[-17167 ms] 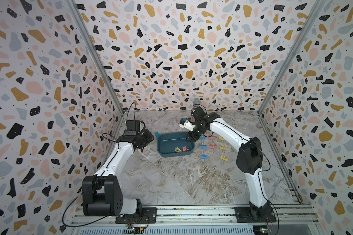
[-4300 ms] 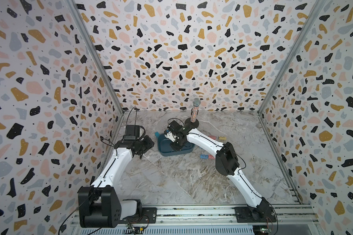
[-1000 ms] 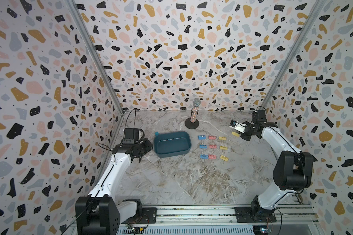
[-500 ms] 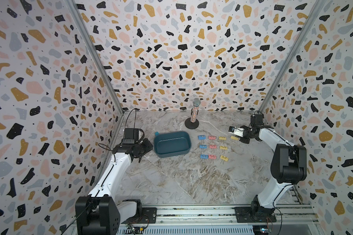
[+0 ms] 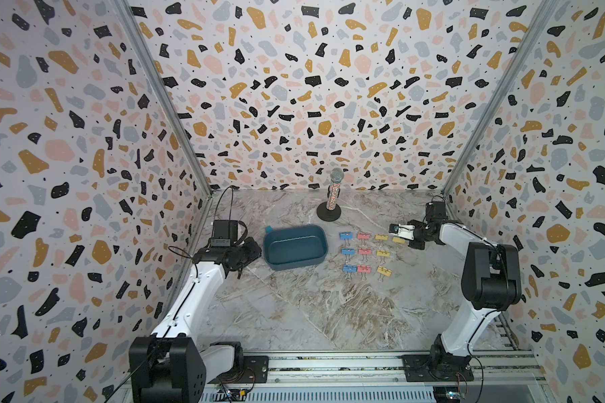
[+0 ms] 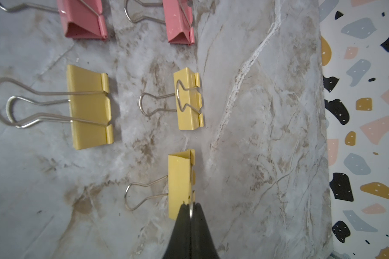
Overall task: Take out the binder clips from the storage box
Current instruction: Place the binder clip at the center of the board, then reset both arms
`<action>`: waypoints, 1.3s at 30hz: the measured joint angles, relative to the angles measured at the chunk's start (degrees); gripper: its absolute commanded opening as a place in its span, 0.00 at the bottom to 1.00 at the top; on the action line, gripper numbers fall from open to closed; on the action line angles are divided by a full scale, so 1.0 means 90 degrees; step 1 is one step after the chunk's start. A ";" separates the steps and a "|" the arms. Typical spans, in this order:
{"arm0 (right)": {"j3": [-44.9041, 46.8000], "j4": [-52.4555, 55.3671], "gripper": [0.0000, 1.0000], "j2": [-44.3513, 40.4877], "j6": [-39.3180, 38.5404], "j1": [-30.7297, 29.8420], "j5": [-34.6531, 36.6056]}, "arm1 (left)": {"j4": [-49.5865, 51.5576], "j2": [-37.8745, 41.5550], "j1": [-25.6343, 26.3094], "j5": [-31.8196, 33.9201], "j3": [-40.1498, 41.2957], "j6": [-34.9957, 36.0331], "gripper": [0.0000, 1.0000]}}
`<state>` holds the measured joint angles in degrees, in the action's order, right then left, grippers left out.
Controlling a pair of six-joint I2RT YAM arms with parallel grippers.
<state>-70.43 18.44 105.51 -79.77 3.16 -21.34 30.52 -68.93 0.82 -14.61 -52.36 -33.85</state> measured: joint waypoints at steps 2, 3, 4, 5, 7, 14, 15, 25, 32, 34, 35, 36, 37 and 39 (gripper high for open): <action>0.0034 -0.0053 0.00 0.0022 -0.0024 0.0000 0.0010 | 0.0000 0.0000 0.0000 0.0015 0.0000 0.0000 0.33; 0.0056 -0.0078 0.00 0.0034 -0.0032 0.0000 0.0017 | 0.0000 0.0000 0.0000 0.0017 0.0000 0.0002 0.33; 0.0085 -0.0112 0.00 0.0036 -0.0041 0.0000 0.0024 | 0.0000 0.0000 0.0000 0.0017 0.0000 0.0002 0.33; 0.0117 -0.0134 0.00 0.0036 -0.0049 0.0000 0.0029 | 0.0000 0.0000 0.0000 0.0017 0.0000 0.0000 0.33; 0.0163 -0.0158 0.00 0.0039 -0.0068 0.0000 0.0051 | 0.0000 0.0000 0.0000 0.0017 0.0005 0.0002 0.33; 0.0185 -0.0240 0.05 0.0068 -0.0129 0.0000 0.0068 | 0.0000 0.0000 0.0000 0.0017 0.0019 0.0015 0.33; 0.0187 -0.0240 0.08 0.0068 -0.0136 0.0000 0.0066 | 0.0000 0.0000 0.0000 0.0017 0.0019 0.0017 0.33; 0.0238 -0.0236 0.31 0.0126 -0.0138 0.0000 0.0061 | 0.0000 0.0002 0.0000 0.0019 0.0032 0.0024 0.33; 0.0243 -0.0233 0.45 0.0126 0.0010 0.0000 0.0015 | -0.0002 0.0005 0.0000 0.0066 0.0100 0.0032 0.34; 0.0243 -0.0223 0.47 0.0121 0.0104 0.0000 -0.0010 | -0.0002 0.0005 0.0000 0.0073 0.0100 0.0044 0.35; 0.0243 -0.0211 0.48 0.0114 0.0177 0.0000 -0.0029 | -0.0002 0.0007 0.0000 0.0085 0.0100 0.0051 0.35; 0.0243 -0.0187 0.49 0.0095 0.0272 0.0000 -0.0061 | -0.0002 0.0012 0.0000 0.0102 0.0100 0.0061 0.36; 0.0245 -0.0165 0.51 0.0066 0.0372 0.0000 -0.0090 | -0.0002 0.0017 0.0000 0.0136 0.0100 0.0073 0.36; 0.0294 -0.0138 0.55 -0.0058 0.0648 0.0000 -0.0180 | -0.0005 0.0032 0.0000 0.0216 0.0100 0.0092 0.36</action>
<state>-67.79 17.19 104.99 -73.93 3.16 -22.96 30.48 -68.64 0.82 -12.67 -51.46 -33.01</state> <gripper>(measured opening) 0.521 0.356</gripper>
